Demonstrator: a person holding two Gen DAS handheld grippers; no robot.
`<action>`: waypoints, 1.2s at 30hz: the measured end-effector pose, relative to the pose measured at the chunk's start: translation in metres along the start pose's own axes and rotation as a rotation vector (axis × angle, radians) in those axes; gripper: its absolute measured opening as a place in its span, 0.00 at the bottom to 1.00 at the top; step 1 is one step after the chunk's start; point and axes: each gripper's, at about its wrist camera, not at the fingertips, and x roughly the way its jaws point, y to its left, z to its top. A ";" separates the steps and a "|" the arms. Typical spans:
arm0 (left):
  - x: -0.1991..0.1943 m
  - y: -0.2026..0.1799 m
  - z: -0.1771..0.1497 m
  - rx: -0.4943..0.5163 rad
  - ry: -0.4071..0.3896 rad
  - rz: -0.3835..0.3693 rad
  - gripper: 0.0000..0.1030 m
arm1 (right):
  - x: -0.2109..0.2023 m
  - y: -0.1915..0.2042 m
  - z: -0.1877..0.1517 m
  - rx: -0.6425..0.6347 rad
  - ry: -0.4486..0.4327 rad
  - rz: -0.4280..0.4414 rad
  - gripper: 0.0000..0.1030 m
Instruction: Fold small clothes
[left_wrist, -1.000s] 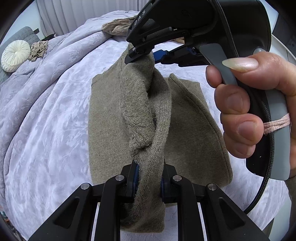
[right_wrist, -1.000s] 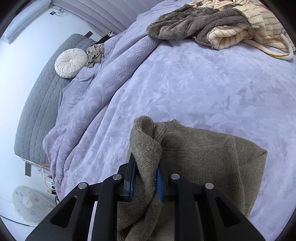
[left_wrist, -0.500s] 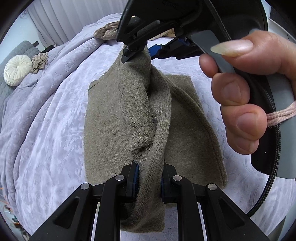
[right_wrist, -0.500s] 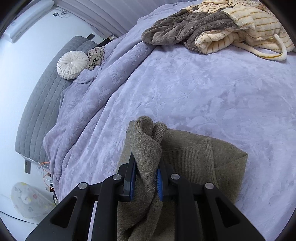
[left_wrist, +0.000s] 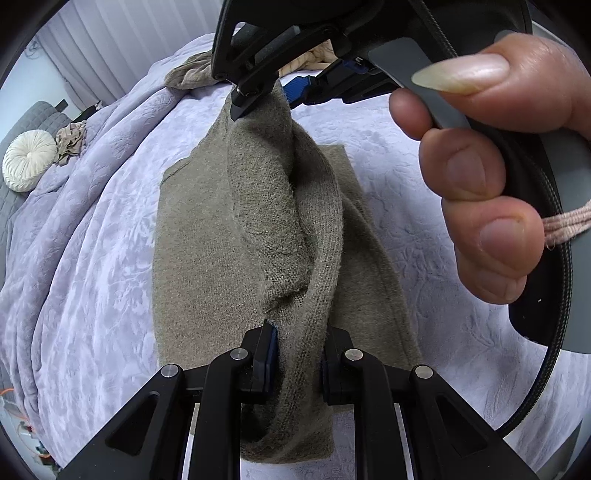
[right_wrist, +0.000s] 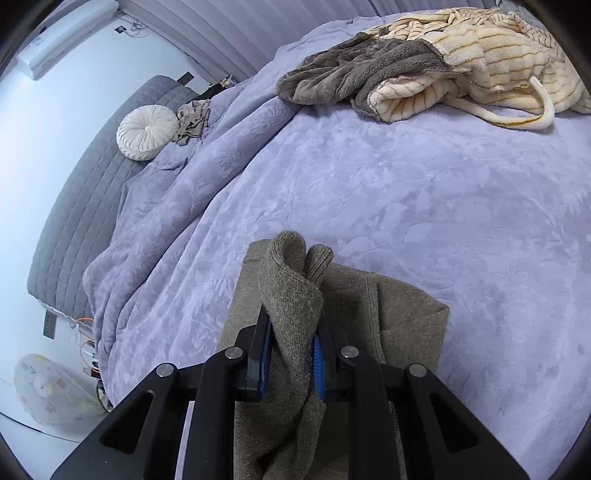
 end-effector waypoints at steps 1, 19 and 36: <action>0.001 -0.002 0.000 0.006 0.002 0.003 0.19 | -0.001 -0.002 0.000 0.000 -0.002 -0.001 0.20; 0.017 -0.005 0.006 0.024 0.037 0.011 0.19 | 0.002 -0.021 -0.007 0.024 0.003 0.002 0.20; 0.030 -0.010 0.004 0.046 0.050 0.022 0.19 | 0.012 -0.040 -0.014 0.059 0.015 -0.001 0.20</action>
